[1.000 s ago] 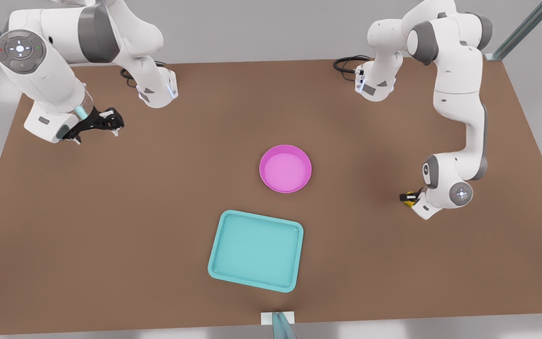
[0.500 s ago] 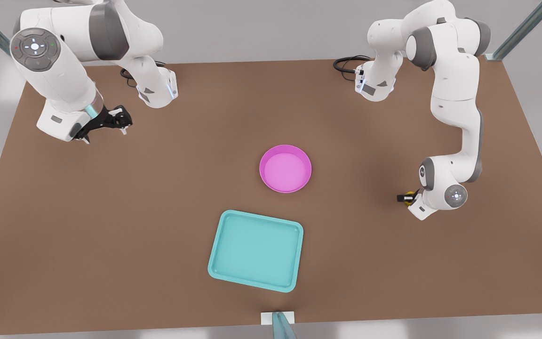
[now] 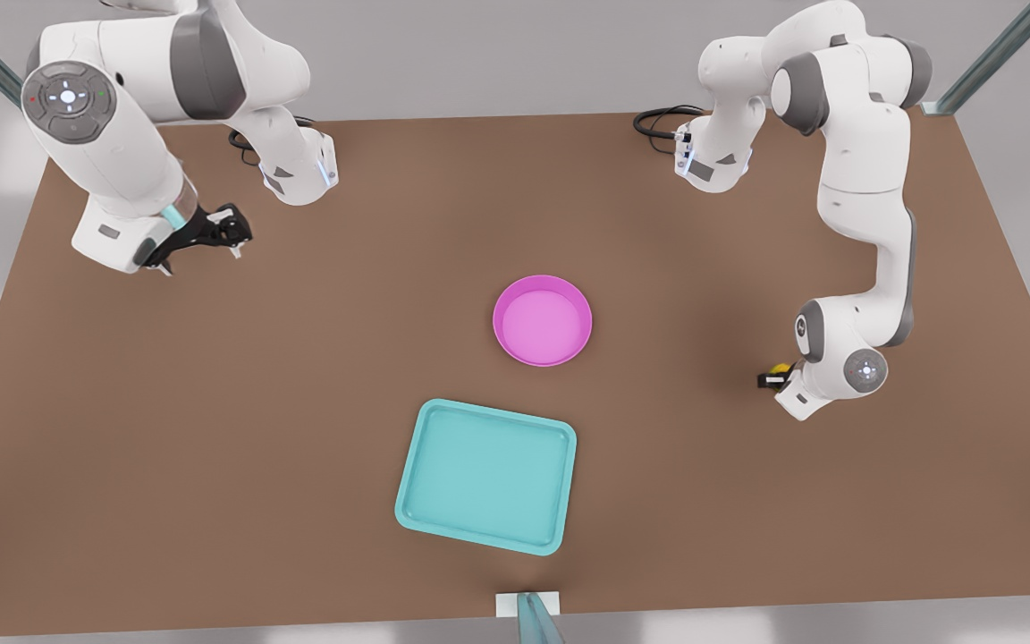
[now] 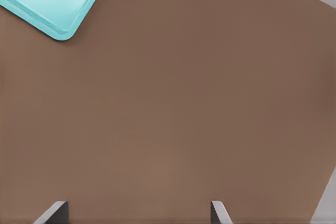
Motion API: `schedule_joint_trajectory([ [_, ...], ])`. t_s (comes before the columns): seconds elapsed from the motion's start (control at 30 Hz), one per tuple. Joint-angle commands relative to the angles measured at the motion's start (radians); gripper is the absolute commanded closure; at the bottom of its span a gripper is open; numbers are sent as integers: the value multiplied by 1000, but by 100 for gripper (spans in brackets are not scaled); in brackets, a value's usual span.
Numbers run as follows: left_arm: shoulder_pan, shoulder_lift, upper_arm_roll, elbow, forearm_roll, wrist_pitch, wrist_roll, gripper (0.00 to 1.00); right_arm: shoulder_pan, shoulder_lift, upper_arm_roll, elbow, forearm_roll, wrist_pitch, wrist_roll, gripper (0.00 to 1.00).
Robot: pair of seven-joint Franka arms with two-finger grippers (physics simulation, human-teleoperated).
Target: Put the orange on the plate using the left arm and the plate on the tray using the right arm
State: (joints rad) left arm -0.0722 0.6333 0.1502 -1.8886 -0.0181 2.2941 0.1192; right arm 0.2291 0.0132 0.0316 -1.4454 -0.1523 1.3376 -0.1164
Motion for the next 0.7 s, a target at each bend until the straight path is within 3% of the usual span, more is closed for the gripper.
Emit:
schedule_joint_trajectory([
  [0.0, 0, 6, 0, 0, 0, -2, 2, 24, -209, -1, -1, 0, 0, -1, -5, 0],
  [0.07, 0, 8, -1, 0, 0, -2, 2, 24, -209, -1, -1, 0, 0, -1, -5, 0],
  [0.1, 0, 6, -1, 0, 0, -4, -1, 31, -209, -1, -1, 0, 0, -3, -5, 0],
  [0.33, -1, -12, -4, 2, 0, -8, -23, 33, -209, 1, -2, 0, 2, -1, -6, 0],
  [0.47, -58, -81, -34, 12, 0, -169, -115, 34, -209, 1, -4, 0, 2, -1, -6, 0],
  [0.57, -280, -147, -35, 58, -3, -336, -358, 34, -209, 1, -7, 0, 2, -1, -17, 0],
  [0.67, -632, -67, -66, 264, -181, -390, -838, 34, -209, 2, -9, -1, 2, 0, -17, 0],
])
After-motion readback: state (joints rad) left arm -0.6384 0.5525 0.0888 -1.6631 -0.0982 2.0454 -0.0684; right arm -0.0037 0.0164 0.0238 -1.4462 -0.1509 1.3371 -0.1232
